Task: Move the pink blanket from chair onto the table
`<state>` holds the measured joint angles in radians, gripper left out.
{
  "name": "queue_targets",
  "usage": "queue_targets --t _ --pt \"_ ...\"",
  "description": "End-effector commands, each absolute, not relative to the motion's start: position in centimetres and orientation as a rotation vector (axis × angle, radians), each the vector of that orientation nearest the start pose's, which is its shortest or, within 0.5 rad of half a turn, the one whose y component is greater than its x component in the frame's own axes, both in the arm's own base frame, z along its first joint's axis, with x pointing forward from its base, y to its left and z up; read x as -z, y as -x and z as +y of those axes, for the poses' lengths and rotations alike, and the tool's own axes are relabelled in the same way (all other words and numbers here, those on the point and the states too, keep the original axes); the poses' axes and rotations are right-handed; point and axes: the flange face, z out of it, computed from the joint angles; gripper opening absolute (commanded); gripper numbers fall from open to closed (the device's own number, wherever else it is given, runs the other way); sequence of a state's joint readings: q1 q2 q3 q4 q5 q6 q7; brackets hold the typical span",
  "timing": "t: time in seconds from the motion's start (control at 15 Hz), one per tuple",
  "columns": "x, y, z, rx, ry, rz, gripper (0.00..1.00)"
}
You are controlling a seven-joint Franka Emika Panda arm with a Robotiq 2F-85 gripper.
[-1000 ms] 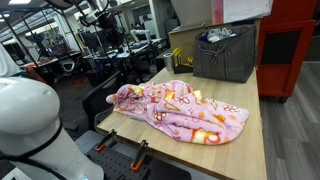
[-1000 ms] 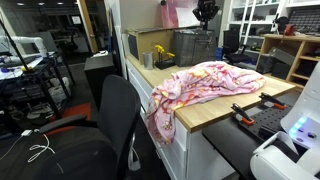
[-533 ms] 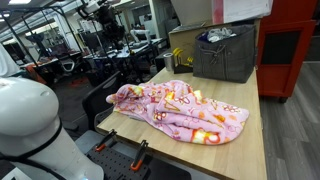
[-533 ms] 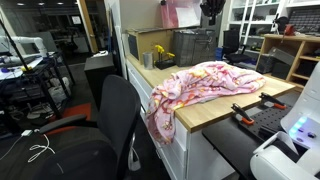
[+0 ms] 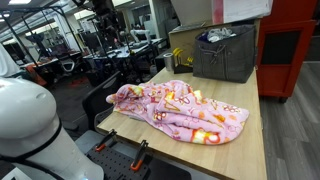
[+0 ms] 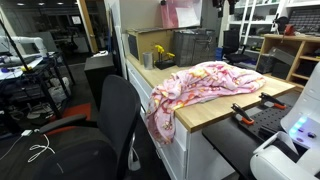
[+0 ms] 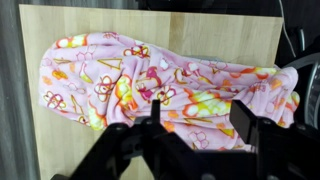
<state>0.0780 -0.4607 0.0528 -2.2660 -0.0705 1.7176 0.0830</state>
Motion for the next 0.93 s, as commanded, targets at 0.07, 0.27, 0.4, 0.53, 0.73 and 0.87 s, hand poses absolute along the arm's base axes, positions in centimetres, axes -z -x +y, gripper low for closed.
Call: queue_targets --t 0.07,0.27,0.4,0.53,0.73,0.87 --pt "-53.21 -40.09 3.64 -0.173 3.230 -0.114 1.00" --pt "-53.60 -39.95 3.76 -0.164 3.229 -0.130 1.00" --pt "-53.83 -39.93 3.91 -0.169 3.236 -0.055 1.00" --pt "-52.98 -40.17 4.27 -0.147 3.237 -0.090 1.00" --pt "-52.87 -40.19 4.38 -0.151 3.238 -0.094 1.00" --pt "-52.86 -40.19 4.40 -0.151 3.238 -0.094 1.00"
